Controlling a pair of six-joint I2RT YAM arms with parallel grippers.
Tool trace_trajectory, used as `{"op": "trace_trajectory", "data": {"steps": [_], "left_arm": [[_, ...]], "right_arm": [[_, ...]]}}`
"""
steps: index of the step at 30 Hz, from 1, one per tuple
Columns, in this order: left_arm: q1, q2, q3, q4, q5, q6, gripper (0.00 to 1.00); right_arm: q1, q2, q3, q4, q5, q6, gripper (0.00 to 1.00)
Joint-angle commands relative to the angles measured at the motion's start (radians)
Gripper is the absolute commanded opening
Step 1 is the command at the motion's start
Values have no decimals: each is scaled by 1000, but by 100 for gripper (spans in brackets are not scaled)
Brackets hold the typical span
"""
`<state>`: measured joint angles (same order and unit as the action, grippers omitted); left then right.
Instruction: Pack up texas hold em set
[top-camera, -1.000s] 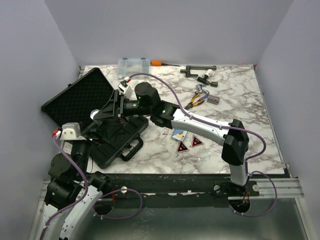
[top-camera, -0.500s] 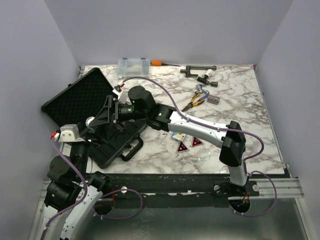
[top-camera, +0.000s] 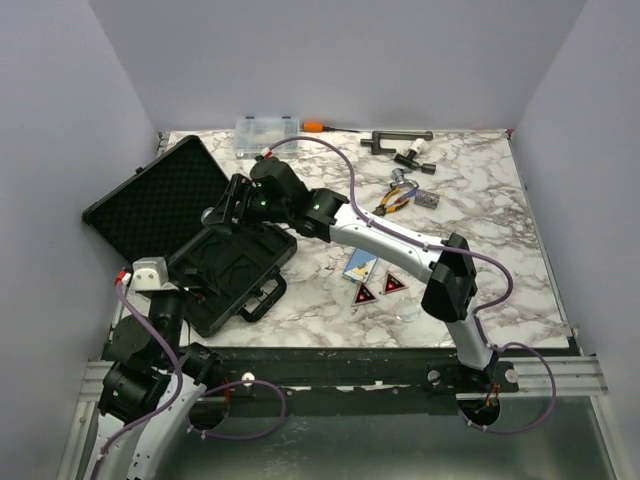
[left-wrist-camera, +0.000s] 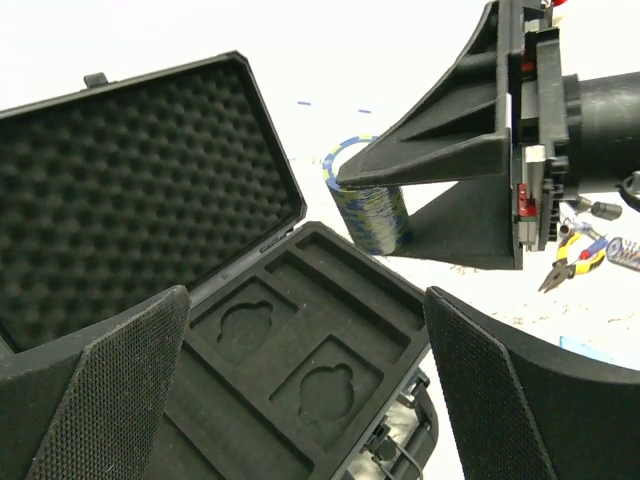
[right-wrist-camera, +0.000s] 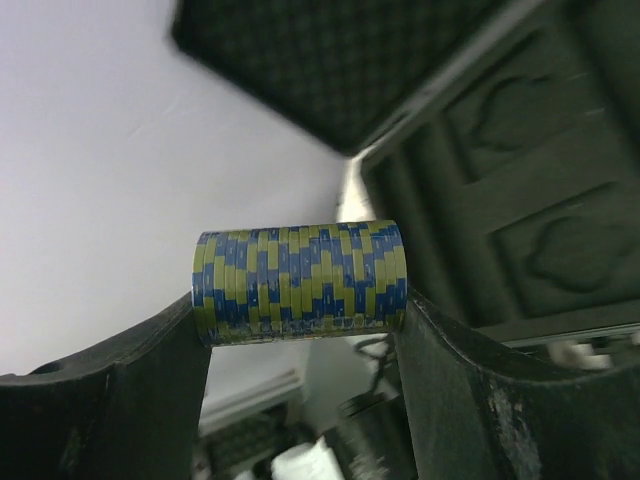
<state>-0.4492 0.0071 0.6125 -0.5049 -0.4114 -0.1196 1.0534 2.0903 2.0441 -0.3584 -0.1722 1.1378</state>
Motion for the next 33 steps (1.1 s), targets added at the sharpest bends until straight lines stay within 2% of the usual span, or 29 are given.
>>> {"op": "trace_trajectory", "data": {"steps": [1,7,11,33], "left_arm": [[0,-260,-28,-29,-13,-4,99],[0,-323,-14,-80,-13,-4,99],[0,-327,-7,-110,-13,-4,99],[27,-296,-8,-113,-13,-4,99]], "right_arm": [[-16,38,48,-90,205,-58,60],[-28,78,45,-162,367,-46,60],[-36,95,21,-184,421,-24,60],[-94,188,-90,-222,444,91,60]]}}
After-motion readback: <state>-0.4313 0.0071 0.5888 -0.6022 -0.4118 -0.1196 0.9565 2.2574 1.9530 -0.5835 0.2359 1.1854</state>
